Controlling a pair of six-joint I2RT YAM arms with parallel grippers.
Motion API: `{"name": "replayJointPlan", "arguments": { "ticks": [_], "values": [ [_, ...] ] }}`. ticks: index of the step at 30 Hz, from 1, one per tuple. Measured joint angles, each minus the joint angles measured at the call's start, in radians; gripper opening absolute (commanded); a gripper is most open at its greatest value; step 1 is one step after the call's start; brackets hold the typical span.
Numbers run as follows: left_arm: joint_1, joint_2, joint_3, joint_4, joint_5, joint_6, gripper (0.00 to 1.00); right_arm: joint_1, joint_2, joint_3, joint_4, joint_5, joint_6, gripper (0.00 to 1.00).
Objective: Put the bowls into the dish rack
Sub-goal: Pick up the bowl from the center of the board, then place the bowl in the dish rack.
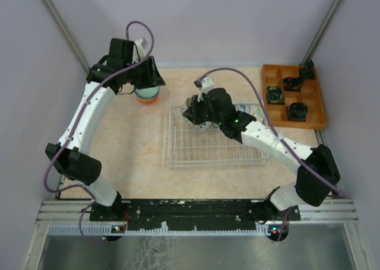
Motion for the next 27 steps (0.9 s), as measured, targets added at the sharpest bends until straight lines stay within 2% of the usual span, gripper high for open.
{"name": "replayJointPlan", "arguments": {
  "ticks": [4,12,20,27],
  "values": [
    [0.0,-0.013,-0.05,0.005,0.0,-0.005,0.5,-0.031,-0.008,-0.106,0.144,-0.101,0.134,0.0],
    [0.0,-0.053,-0.113,0.012,-0.007,-0.005,0.49,-0.041,0.013,-0.175,0.386,-0.209,0.34,0.0],
    [0.0,-0.063,-0.163,0.032,-0.007,-0.005,0.47,-0.061,0.027,-0.295,0.584,-0.213,0.484,0.0],
    [0.0,-0.063,-0.201,0.042,-0.006,0.0,0.47,-0.073,0.053,-0.404,0.742,-0.151,0.599,0.0]
  ]
}}
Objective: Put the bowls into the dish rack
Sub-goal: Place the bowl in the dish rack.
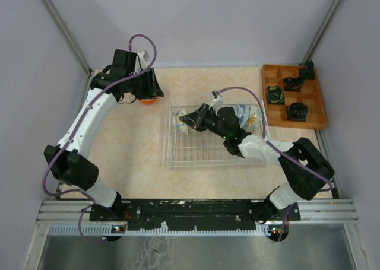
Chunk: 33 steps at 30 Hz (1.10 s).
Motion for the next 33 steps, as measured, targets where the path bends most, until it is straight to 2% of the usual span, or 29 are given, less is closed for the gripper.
{"name": "replayJointPlan", "arguments": {
  "ticks": [13,26,33],
  "values": [
    [0.0,0.0,-0.057,0.029,0.033,0.014,0.45,0.042,0.029,-0.047,0.131,0.201,0.118,0.0],
    [0.0,-0.005,-0.084,0.039,0.052,0.015,0.44,0.068,0.128,-0.047,0.225,0.234,0.147,0.0],
    [-0.003,-0.01,-0.092,0.042,0.052,0.015,0.43,0.065,0.219,-0.048,0.346,0.23,0.146,0.01]
  ]
}}
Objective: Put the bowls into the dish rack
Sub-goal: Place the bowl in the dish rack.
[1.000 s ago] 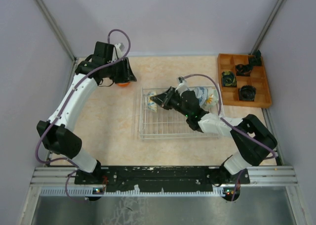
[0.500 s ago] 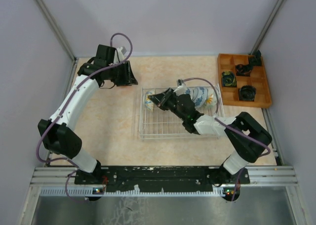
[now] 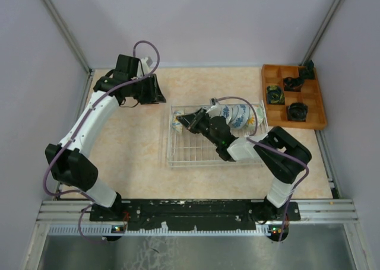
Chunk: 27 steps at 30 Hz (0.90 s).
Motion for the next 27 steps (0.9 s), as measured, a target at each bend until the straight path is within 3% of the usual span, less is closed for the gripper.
{"name": "replayJointPlan", "arguments": {
  "ticks": [10,27],
  "values": [
    [-0.016,0.0,0.0,0.001,-0.001,-0.001,0.43,-0.002,0.084,-0.018,0.158,-0.013,0.001,0.02],
    [-0.053,0.039,0.006,0.0,-0.016,-0.005,0.42,-0.005,0.079,-0.023,0.15,-0.019,-0.013,0.13]
  ]
}}
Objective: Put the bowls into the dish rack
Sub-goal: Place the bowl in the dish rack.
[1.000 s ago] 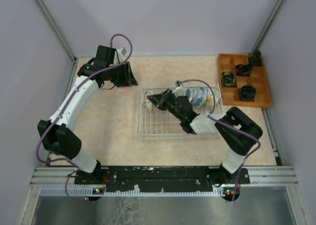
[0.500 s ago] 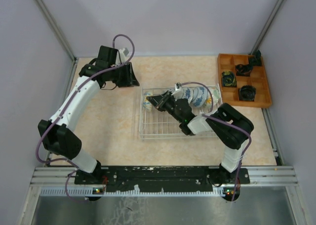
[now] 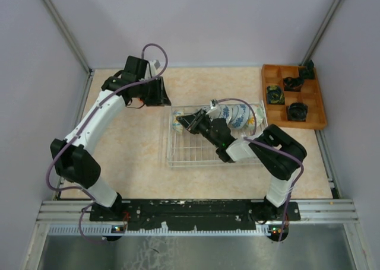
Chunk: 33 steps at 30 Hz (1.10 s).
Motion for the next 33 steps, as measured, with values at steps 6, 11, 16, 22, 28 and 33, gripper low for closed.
{"name": "replayJointPlan", "arguments": {
  "ticks": [6,11,16,22,28,33],
  "values": [
    [-0.006,0.007,0.005,0.0,-0.005,0.0,0.42,0.0,-0.025,0.0,-0.047,0.004,-0.011,0.14],
    [-0.008,0.009,0.017,0.0,-0.009,-0.001,0.42,0.0,-0.047,0.0,-0.085,0.015,-0.022,0.13],
    [-0.017,0.012,0.017,0.0,-0.013,-0.002,0.41,0.0,-0.087,0.0,-0.159,0.038,-0.039,0.13],
    [-0.026,0.021,0.021,0.0,-0.015,-0.004,0.41,0.004,-0.154,0.001,-0.274,0.063,-0.062,0.16],
    [-0.032,0.023,0.032,0.0,-0.018,-0.004,0.41,0.004,-0.177,0.023,-0.358,0.098,-0.096,0.13],
    [-0.034,0.023,0.032,0.0,-0.021,-0.004,0.41,0.004,-0.177,0.036,-0.377,0.092,-0.111,0.01]
  ]
}}
